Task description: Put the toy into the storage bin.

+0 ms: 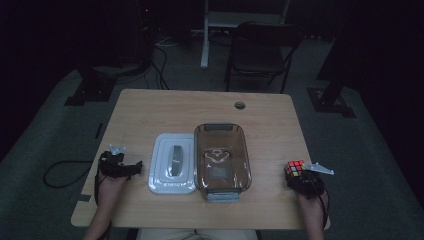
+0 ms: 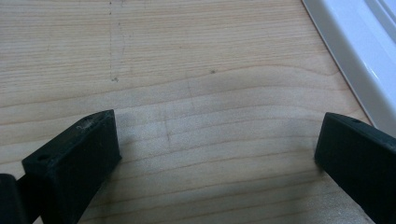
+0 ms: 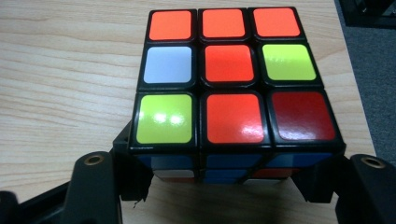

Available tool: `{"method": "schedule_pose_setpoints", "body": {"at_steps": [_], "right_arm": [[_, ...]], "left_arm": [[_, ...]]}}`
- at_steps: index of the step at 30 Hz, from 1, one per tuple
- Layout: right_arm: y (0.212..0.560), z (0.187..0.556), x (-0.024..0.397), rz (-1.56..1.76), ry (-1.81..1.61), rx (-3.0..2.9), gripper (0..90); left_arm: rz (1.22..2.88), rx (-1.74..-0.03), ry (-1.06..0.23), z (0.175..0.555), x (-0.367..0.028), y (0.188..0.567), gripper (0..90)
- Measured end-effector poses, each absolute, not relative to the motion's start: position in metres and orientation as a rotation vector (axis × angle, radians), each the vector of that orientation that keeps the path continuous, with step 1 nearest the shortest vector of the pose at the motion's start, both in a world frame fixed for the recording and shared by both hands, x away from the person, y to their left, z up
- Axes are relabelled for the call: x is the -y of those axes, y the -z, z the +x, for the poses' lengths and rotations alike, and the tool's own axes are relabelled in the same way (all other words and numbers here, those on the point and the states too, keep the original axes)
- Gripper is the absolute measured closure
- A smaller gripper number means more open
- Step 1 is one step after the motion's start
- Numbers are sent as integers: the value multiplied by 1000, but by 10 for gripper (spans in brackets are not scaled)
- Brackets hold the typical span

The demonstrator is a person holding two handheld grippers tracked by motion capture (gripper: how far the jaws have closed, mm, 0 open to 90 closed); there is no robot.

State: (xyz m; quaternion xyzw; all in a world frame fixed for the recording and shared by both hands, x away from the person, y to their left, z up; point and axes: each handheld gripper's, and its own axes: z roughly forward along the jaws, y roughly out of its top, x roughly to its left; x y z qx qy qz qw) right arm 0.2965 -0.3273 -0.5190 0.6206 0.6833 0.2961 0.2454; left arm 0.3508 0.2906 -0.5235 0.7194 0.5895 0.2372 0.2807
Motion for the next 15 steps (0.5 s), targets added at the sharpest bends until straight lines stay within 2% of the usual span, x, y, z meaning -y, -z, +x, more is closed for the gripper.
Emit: {"method": "schedule_pose_setpoints", "body": {"at_steps": [15], "right_arm": [[487, 296, 321, 1577, -885, -1912, 337]], "left_arm": [[1928, -1580, -636, 351, -291, 524, 6]]}}
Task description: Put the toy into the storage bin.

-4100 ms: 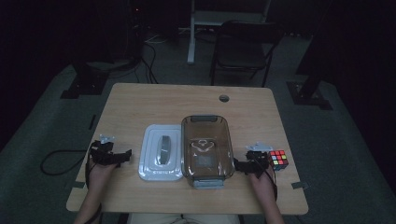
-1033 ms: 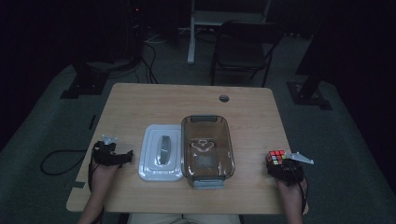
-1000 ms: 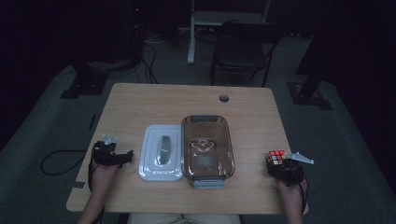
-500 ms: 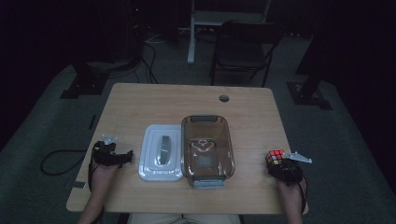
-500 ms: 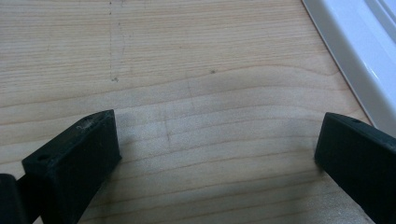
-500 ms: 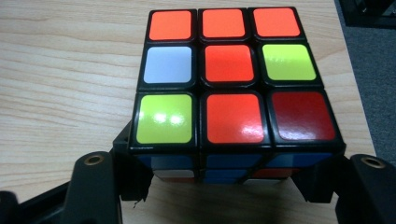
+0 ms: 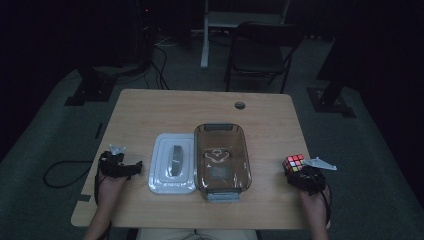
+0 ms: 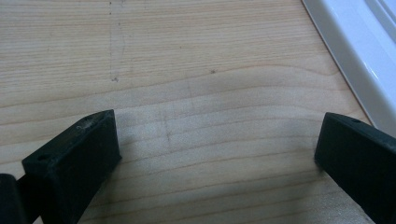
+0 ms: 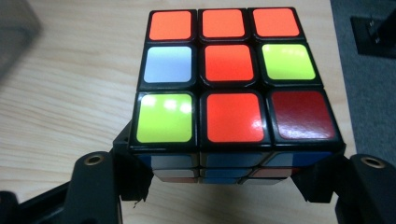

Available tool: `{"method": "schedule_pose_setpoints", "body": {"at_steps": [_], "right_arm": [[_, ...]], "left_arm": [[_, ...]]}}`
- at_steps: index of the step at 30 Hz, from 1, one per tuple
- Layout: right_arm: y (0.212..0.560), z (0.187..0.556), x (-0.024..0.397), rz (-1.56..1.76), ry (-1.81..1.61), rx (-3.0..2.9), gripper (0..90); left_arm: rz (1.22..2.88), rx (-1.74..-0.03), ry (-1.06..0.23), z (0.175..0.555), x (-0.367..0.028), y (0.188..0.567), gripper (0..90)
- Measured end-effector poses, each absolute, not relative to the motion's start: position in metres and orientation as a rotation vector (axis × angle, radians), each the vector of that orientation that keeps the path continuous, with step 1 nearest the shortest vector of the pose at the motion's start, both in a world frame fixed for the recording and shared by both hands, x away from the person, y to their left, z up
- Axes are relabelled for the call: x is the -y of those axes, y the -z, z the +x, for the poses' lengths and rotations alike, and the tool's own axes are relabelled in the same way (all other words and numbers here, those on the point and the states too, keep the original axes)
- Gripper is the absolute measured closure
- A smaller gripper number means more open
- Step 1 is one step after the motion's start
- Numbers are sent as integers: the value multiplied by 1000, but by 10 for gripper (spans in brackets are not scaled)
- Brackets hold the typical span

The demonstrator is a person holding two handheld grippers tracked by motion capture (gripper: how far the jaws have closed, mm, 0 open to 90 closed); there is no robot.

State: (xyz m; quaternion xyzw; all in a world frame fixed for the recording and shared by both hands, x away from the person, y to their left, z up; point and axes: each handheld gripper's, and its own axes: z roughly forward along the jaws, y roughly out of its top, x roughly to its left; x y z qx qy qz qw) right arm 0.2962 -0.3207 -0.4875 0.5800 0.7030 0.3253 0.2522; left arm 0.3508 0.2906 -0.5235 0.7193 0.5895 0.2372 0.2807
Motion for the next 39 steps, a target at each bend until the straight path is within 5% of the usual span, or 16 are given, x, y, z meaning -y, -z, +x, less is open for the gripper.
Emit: {"method": "schedule_pose_setpoints", "body": {"at_steps": [16, 39], "right_arm": [[419, 288, 303, 1366, -1059, -1967, 337], [378, 285, 254, 1055, -1191, -2188, 337]], "left_arm": [[1928, -1580, -636, 351, -291, 524, 6], [1929, -1579, -636, 351, -291, 524, 6]]}}
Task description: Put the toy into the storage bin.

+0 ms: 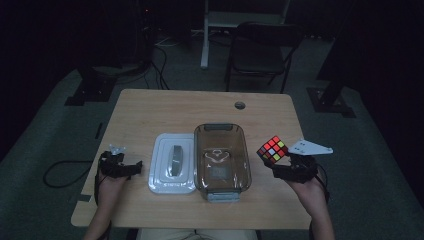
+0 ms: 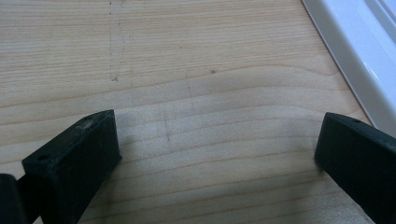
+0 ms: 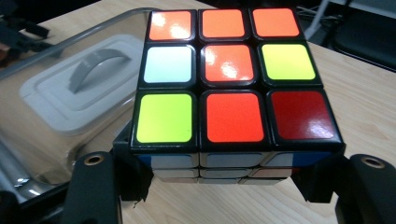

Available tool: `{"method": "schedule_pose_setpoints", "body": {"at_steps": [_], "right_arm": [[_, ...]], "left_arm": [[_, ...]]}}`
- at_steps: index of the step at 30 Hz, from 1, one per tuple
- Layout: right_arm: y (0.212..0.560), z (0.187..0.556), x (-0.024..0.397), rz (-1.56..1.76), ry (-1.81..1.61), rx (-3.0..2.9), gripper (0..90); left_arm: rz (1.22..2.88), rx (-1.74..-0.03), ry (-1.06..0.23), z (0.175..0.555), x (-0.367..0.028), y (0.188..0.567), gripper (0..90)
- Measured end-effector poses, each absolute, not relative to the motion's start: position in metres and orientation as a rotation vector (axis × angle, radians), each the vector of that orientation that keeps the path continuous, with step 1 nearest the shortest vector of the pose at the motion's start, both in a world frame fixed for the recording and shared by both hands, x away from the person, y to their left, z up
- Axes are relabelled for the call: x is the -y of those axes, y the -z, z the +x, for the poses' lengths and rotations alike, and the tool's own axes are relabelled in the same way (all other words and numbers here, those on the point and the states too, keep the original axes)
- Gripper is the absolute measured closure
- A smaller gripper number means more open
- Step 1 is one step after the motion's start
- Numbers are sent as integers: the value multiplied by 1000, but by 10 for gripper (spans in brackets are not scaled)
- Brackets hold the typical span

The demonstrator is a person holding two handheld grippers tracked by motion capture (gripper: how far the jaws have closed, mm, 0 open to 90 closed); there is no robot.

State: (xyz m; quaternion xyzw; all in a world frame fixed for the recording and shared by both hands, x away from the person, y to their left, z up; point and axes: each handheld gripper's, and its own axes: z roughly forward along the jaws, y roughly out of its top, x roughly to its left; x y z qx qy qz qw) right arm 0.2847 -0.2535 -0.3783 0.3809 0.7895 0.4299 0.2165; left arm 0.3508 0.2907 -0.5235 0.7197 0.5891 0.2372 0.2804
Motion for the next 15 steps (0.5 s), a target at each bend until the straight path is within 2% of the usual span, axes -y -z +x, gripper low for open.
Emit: {"method": "schedule_pose_setpoints", "body": {"at_steps": [15], "right_arm": [[368, 297, 213, 811, -1151, -2411, 337]], "left_arm": [[1928, -1579, -637, 351, -291, 524, 6]]}}
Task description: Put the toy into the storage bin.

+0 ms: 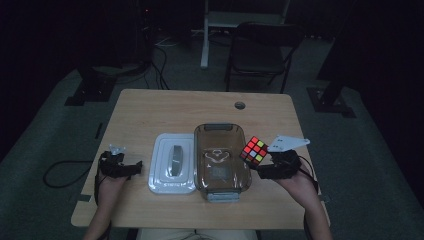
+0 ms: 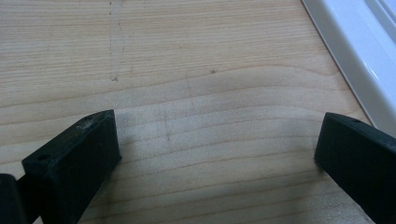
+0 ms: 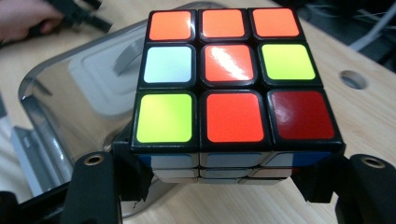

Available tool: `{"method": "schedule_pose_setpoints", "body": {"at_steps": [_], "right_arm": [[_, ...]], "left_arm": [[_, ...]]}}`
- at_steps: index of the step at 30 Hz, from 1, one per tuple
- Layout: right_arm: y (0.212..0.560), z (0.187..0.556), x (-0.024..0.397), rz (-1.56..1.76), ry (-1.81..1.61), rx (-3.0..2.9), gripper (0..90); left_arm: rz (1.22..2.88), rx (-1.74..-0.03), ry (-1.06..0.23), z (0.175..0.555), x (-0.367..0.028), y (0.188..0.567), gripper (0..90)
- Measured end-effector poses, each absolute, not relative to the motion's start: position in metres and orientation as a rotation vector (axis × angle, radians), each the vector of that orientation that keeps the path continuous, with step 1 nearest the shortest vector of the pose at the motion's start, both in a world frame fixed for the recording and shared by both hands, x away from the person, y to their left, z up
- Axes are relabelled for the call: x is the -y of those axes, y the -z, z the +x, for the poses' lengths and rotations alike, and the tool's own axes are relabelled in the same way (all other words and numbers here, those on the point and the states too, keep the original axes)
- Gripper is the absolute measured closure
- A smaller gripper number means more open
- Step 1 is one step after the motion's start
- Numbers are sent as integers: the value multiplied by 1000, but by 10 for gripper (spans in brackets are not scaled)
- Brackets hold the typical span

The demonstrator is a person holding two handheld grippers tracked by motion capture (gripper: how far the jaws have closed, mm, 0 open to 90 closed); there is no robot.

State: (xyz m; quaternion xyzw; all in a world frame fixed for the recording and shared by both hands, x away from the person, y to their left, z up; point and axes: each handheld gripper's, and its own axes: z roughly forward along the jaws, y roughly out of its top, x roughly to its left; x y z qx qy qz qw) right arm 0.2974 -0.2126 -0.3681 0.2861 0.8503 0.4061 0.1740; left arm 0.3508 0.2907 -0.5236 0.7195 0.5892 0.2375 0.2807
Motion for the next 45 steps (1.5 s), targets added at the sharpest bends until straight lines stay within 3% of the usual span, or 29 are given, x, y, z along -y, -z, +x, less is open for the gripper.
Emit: {"method": "schedule_pose_setpoints", "body": {"at_steps": [19, 45], "right_arm": [[384, 316, 163, 509, -932, -2754, 337], [409, 344, 88, 204, -370, -3032, 337]], "left_arm": [[1928, -1579, -637, 351, -291, 524, 6], [1928, -1579, -636, 351, -291, 524, 6]]}}
